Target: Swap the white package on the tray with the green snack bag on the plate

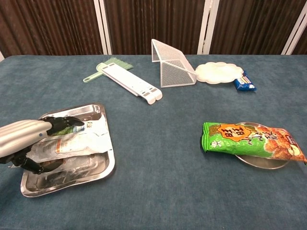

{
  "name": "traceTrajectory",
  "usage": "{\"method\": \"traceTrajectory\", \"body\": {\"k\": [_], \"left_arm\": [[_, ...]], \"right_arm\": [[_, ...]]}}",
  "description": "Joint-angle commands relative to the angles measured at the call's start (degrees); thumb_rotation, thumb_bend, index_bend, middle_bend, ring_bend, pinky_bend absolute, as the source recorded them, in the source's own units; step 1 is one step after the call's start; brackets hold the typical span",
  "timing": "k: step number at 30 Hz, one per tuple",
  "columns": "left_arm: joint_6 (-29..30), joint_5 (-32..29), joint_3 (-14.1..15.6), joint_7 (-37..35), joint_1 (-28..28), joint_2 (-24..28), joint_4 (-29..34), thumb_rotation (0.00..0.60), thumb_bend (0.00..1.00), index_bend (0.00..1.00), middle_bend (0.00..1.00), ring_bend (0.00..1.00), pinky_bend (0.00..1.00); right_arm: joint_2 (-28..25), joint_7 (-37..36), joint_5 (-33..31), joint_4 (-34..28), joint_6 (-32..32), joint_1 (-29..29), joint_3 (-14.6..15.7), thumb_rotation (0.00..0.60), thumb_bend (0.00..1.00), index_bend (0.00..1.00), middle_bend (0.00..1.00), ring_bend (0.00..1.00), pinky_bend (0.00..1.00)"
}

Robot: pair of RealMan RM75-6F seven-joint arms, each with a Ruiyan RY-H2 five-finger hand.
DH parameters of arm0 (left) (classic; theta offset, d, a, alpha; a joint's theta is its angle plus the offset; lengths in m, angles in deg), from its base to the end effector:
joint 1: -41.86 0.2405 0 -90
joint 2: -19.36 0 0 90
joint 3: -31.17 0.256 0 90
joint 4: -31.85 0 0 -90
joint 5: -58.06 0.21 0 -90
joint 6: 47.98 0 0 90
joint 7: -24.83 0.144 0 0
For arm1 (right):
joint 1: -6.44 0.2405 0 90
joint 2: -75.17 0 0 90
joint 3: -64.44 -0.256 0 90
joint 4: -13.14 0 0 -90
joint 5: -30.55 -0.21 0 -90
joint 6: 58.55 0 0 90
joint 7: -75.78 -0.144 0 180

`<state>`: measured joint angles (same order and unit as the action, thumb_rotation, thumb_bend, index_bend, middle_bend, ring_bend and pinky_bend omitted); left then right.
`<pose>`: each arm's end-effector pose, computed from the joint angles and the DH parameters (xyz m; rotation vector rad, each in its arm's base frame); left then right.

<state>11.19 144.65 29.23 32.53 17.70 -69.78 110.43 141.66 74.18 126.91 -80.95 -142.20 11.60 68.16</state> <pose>-0.2408 0.2535 -0.0271 -1.9285 -0.9981 -0.8699 -0.2857 -0.1537 0.1162 1.5926 -1.0088 0.9888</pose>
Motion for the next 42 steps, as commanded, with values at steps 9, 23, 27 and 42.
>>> {"method": "traceTrajectory", "body": {"k": [9, 23, 27, 42], "left_arm": [[6.44, -1.66, -4.22, 0.81, -1.1, -6.73, -8.48, 0.6, 0.39, 0.47, 0.64, 0.67, 0.75], [1.73, -0.38, -12.42, -4.05, -15.76, -13.16, -18.35, 0.6, 0.4, 0.58, 0.73, 0.74, 0.81], [-2.34, -1.81, -15.79, -6.88, -23.44, -19.53, -27.05, 0.6, 0.4, 0.57, 0.71, 0.7, 0.75], [-12.09, -1.67, -14.46, -25.1, -41.48, -39.17, -59.15, 0.6, 0.39, 0.0, 0.0, 0.0, 0.06]], "right_arm": [[-0.81, -0.91, -0.07, -0.42, 1.3, 0.53, 0.34, 0.6, 0.2, 0.0, 0.0, 0.0, 0.0], [-1.44, -2.32, -2.33, -0.95, 4.73, 1.88, -0.01, 0.6, 0.2, 0.0, 0.0, 0.0, 0.0], [-2.1, -3.89, -4.25, -1.14, 5.86, 2.33, -0.69, 0.6, 0.2, 0.0, 0.0, 0.0, 0.0], [-2.97, -8.61, -9.95, 0.52, 9.72, 4.27, -3.48, 0.6, 0.2, 0.0, 0.0, 0.0, 0.0]]}}
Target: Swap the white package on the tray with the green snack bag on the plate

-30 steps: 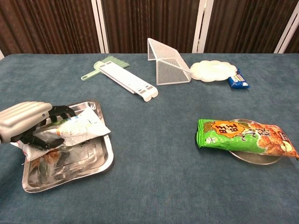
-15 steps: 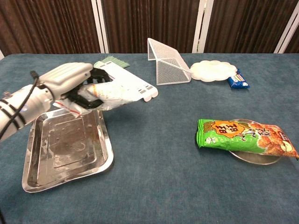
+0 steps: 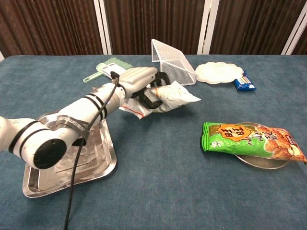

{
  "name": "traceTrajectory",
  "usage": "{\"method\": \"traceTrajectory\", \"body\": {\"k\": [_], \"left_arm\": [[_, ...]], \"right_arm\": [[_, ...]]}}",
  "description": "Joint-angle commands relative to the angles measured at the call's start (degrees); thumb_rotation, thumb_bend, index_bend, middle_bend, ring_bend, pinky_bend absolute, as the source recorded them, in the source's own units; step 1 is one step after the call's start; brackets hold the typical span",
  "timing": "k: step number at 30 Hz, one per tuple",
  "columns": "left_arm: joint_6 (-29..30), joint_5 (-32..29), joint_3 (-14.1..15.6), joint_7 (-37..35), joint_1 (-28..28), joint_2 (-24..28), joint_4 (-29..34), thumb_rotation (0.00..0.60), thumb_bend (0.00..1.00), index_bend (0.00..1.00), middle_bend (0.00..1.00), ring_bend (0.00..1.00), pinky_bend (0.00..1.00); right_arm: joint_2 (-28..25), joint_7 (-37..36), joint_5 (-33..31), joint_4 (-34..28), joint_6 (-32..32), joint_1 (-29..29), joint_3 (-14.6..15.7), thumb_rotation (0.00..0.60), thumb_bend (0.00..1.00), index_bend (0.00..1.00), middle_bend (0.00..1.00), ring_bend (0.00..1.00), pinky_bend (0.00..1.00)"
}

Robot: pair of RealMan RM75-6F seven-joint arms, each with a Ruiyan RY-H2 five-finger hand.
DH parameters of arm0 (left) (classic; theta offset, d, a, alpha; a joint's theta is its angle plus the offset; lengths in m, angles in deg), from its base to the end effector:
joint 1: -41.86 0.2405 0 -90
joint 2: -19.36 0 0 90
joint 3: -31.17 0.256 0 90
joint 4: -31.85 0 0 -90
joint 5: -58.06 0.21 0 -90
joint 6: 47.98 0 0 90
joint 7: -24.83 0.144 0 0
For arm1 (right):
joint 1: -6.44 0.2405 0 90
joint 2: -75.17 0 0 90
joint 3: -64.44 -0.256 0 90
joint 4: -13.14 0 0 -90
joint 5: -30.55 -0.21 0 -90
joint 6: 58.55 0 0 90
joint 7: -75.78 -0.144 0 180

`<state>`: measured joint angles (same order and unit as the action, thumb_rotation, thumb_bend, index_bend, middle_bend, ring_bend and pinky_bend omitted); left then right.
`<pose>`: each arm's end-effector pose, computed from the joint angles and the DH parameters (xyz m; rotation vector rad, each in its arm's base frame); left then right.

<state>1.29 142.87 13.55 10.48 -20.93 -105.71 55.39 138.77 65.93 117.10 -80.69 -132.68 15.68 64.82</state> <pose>-0.0597 0.4170 -0.1297 -1.9274 -0.8345 -1.1746 -0.3069 -0.1883 0.1264 1.4978 -1.1897 0.9289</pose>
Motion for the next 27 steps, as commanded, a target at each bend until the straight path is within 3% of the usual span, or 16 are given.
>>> {"method": "traceTrajectory", "body": {"k": [1, 5, 8, 11, 16, 20, 23, 27], "left_arm": [[-1.89, 0.1, 1.45, -3.44, -2.85, -3.32, -4.28, 0.6, 0.38, 0.0, 0.0, 0.0, 0.04], [0.6, 0.31, 2.66, -5.53, -1.52, -1.92, -1.29, 0.6, 0.38, 0.0, 0.0, 0.0, 0.02], [3.9, 1.67, 5.11, -4.32, 1.5, 1.96, 4.98, 0.6, 0.38, 0.0, 0.0, 0.0, 0.02], [7.48, 2.57, 8.18, -0.46, 6.99, 9.62, 17.8, 0.6, 0.38, 0.0, 0.0, 0.0, 0.02], [11.52, -0.5, 12.91, 12.83, 17.97, 27.56, 46.05, 0.6, 0.38, 0.0, 0.0, 0.0, 0.02], [19.32, -1.21, 18.05, 19.89, 26.95, 39.35, 61.4, 0.6, 0.37, 0.0, 0.0, 0.0, 0.02], [25.15, -0.18, 21.08, 18.88, 32.38, 43.21, 63.8, 0.6, 0.36, 0.0, 0.0, 0.0, 0.02], [29.62, -0.67, 23.98, 12.71, 38.69, 46.33, 62.3, 0.6, 0.36, 0.0, 0.0, 0.0, 0.01]], "right_arm": [[-0.09, -0.45, -0.11, 0.37, 0.09, 0.19, -0.2, 0.6, 0.2, 0.0, 0.0, 0.0, 0.0], [-0.29, -1.06, -0.34, 0.54, -1.01, -0.19, -0.67, 0.6, 0.2, 0.0, 0.0, 0.0, 0.0], [-0.5, -1.1, -0.12, 0.24, -2.49, -0.83, -0.82, 0.6, 0.2, 0.0, 0.0, 0.0, 0.0], [-0.26, -0.13, 0.89, -0.4, -3.18, -1.17, -0.35, 0.6, 0.2, 0.0, 0.0, 0.0, 0.0], [2.58, 3.73, 1.41, -1.88, -2.44, -0.8, 0.05, 0.6, 0.2, 0.0, 0.0, 0.0, 0.0], [5.42, 8.29, 0.92, -3.49, 3.21, 2.9, -0.66, 0.6, 0.21, 0.0, 0.0, 0.0, 0.0], [7.99, 11.66, -0.26, -3.47, 7.88, 6.41, -2.06, 0.6, 0.22, 0.0, 0.0, 0.0, 0.0], [12.2, 19.91, -7.05, -2.77, 13.56, 10.28, -4.7, 0.6, 0.26, 0.02, 0.0, 0.0, 0.0]]}}
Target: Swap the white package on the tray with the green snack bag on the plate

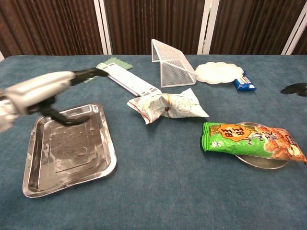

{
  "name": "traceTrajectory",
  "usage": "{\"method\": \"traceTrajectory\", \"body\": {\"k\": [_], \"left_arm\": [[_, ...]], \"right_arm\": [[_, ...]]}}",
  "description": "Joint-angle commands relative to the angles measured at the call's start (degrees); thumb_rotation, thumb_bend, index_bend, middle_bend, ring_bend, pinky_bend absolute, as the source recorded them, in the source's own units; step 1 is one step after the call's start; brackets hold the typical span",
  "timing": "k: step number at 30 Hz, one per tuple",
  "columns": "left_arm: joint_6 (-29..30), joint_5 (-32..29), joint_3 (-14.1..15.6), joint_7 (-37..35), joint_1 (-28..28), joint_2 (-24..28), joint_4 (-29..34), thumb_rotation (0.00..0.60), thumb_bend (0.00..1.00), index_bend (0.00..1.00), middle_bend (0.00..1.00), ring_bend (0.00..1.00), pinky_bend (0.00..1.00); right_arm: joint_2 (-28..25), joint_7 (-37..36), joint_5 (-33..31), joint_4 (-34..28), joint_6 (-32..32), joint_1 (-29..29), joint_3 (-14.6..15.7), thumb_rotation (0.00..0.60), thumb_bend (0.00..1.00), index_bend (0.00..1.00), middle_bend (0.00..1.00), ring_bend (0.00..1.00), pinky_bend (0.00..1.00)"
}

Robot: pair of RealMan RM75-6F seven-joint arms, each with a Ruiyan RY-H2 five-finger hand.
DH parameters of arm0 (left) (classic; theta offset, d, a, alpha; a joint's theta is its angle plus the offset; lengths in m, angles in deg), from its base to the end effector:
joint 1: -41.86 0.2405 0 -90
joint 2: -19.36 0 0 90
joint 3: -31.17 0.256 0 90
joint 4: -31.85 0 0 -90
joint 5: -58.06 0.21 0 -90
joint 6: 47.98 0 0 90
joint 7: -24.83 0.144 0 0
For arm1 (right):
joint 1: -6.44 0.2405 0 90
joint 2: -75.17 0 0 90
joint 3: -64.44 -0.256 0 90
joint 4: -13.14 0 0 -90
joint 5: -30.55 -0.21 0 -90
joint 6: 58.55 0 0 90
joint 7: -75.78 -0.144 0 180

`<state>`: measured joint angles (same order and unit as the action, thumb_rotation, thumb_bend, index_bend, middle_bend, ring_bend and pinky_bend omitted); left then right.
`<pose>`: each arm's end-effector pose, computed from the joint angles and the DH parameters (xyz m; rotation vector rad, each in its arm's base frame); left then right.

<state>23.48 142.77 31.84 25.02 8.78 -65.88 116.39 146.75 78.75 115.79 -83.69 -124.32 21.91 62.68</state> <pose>-0.1897 0.2823 0.0107 -1.8488 -0.9548 -1.1877 -0.2581 -0.2157 0.0639 1.7018 -1.1571 0.9180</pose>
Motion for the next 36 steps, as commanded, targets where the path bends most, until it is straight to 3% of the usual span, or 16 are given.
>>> {"method": "traceTrajectory", "body": {"k": [1, 4, 9, 11, 19, 27, 36], "left_arm": [[8.18, -0.53, 5.92, -2.88, 9.92, 6.95, 0.87, 0.6, 0.36, 0.0, 0.0, 0.0, 0.01], [11.07, 0.07, 6.14, -5.35, 12.75, 7.21, -1.47, 0.6, 0.36, 0.0, 0.0, 0.0, 0.01], [12.48, 0.37, 6.14, -7.6, 15.68, 6.86, -4.75, 0.6, 0.36, 0.0, 0.0, 0.0, 0.01], [13.13, 0.75, 5.9, -8.34, 16.4, 6.98, -5.18, 0.6, 0.36, 0.0, 0.0, 0.0, 0.01], [14.08, 1.91, 5.07, -10.79, 18.78, 6.36, -7.64, 0.6, 0.36, 0.0, 0.0, 0.0, 0.0], [13.9, 2.26, 3.97, -10.9, 20.15, 5.99, -8.41, 0.6, 0.36, 0.0, 0.0, 0.0, 0.0], [14.98, 3.73, 2.9, -11.43, 21.29, 5.23, -10.04, 0.6, 0.36, 0.0, 0.0, 0.0, 0.0]], "right_arm": [[5.07, 8.76, -7.2, 0.31, 5.86, 4.58, -2.92, 0.6, 0.26, 0.03, 0.01, 0.0, 0.0], [7.89, 12.67, -11.58, 1.05, 7.3, 6.1, -4.13, 0.6, 0.29, 0.12, 0.04, 0.0, 0.03], [11.46, 18.62, -17.87, 2.88, 8.88, 8.67, -5.43, 0.6, 0.33, 0.24, 0.14, 0.04, 0.22], [12.49, 20.36, -19.36, 3.57, 8.6, 9.22, -5.64, 0.6, 0.34, 0.31, 0.2, 0.11, 0.31], [14.47, 24.25, -23.41, 4.93, 7.46, 10.53, -5.39, 0.6, 0.35, 0.63, 0.47, 0.37, 0.49], [13.92, 23.23, -21.55, 3.82, 2.54, 9.86, -5.98, 0.6, 0.39, 0.82, 0.63, 0.57, 0.71], [8.42, 21.49, -12.1, -8.46, -1.51, 9.2, -4.53, 0.6, 0.4, 0.84, 0.65, 0.59, 0.73]]}}
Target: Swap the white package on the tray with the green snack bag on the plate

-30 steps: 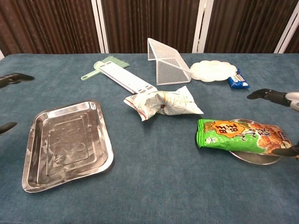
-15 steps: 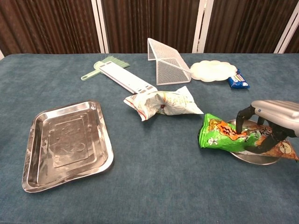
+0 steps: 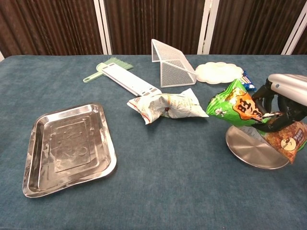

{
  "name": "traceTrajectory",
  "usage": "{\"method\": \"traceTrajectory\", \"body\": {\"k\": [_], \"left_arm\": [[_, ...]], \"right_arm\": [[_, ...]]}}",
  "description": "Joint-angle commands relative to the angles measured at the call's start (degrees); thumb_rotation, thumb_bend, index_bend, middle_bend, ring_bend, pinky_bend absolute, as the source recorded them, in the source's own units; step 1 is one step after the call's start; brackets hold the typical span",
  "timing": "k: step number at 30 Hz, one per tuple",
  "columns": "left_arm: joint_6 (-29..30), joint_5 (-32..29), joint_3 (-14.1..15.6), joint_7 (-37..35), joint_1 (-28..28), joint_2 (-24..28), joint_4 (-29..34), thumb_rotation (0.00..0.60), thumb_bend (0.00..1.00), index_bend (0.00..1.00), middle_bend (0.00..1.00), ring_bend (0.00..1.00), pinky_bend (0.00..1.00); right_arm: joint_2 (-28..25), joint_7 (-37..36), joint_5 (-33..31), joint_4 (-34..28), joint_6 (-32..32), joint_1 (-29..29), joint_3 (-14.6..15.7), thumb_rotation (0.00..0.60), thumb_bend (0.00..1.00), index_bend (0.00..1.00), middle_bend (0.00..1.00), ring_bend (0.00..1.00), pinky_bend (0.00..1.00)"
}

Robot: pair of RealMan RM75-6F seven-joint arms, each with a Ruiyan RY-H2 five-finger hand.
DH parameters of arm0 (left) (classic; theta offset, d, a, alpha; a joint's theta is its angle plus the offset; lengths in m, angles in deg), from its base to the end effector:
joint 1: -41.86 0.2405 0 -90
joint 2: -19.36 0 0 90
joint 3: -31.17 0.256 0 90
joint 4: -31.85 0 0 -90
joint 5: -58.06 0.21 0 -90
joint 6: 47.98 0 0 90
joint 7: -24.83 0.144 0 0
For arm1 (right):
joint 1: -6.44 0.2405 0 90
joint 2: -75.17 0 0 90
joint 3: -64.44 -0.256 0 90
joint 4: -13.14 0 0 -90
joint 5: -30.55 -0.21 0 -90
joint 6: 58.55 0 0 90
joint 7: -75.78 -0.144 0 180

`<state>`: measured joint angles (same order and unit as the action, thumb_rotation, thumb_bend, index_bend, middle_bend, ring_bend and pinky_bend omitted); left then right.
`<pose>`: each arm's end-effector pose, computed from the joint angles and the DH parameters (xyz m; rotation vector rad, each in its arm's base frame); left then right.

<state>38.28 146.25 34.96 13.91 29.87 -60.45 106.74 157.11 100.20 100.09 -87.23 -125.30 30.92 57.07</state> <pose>-0.3169 0.1996 0.0805 -1.5013 -0.9995 -1.0744 -0.1953 -0.2622 0.0259 1.6805 -1.0410 0.9116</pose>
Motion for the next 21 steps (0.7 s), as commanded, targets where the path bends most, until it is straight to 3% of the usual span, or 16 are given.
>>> {"method": "traceTrajectory", "body": {"k": [1, 6, 10, 13, 15, 17, 18, 21], "left_arm": [[0.25, 0.33, -0.31, -0.58, 0.32, -0.25, -0.65, 0.6, 0.36, 0.0, 0.0, 0.0, 0.0], [0.88, 0.88, -1.08, -1.16, 0.68, 0.32, -1.49, 0.6, 0.36, 0.0, 0.0, 0.0, 0.0], [1.91, 0.32, -2.24, -1.48, 1.34, 1.0, -1.74, 0.6, 0.36, 0.0, 0.0, 0.0, 0.0], [2.0, 0.06, -2.84, -1.66, 1.56, 1.34, -1.73, 0.6, 0.36, 0.0, 0.0, 0.0, 0.0], [1.72, -0.01, -3.08, -1.79, 1.57, 1.45, -1.79, 0.6, 0.36, 0.0, 0.0, 0.0, 0.0], [1.42, -0.03, -3.24, -1.9, 1.55, 1.48, -1.88, 0.6, 0.36, 0.0, 0.0, 0.0, 0.0], [1.31, 0.01, -3.26, -1.91, 1.58, 1.5, -1.84, 0.6, 0.36, 0.0, 0.0, 0.0, 0.0], [1.33, 0.22, -3.44, -1.91, 1.73, 1.78, -1.43, 0.6, 0.36, 0.0, 0.0, 0.0, 0.0]], "right_arm": [[-1.75, 0.89, 3.93, -5.88, 0.03, 0.67, 1.33, 0.6, 0.4, 0.84, 0.65, 0.59, 0.73], [5.33, 9.04, 0.81, -5.64, 2.94, 4.73, 0.46, 0.6, 0.4, 0.79, 0.65, 0.59, 0.73], [11.61, 12.92, -3.73, -2.11, 5.75, 8.1, -0.52, 0.6, 0.4, 0.63, 0.65, 0.58, 0.71], [14.55, 13.84, -6.17, 0.72, 7.16, 9.55, -0.56, 0.6, 0.39, 0.39, 0.62, 0.5, 0.63], [15.47, 11.32, -7.71, 2.1, 9.25, 10.21, -0.82, 0.6, 0.39, 0.15, 0.5, 0.38, 0.51], [14.94, 9.64, -8.84, 2.54, 11.47, 10.82, -0.66, 0.6, 0.37, 0.02, 0.34, 0.24, 0.36], [14.21, 9.36, -9.28, 2.32, 12.23, 11.09, -0.54, 0.6, 0.34, 0.0, 0.25, 0.15, 0.27], [8.79, 7.14, -10.47, -2.01, 14.36, 11.26, -0.33, 0.6, 0.24, 0.0, 0.1, 0.01, 0.12]]}}
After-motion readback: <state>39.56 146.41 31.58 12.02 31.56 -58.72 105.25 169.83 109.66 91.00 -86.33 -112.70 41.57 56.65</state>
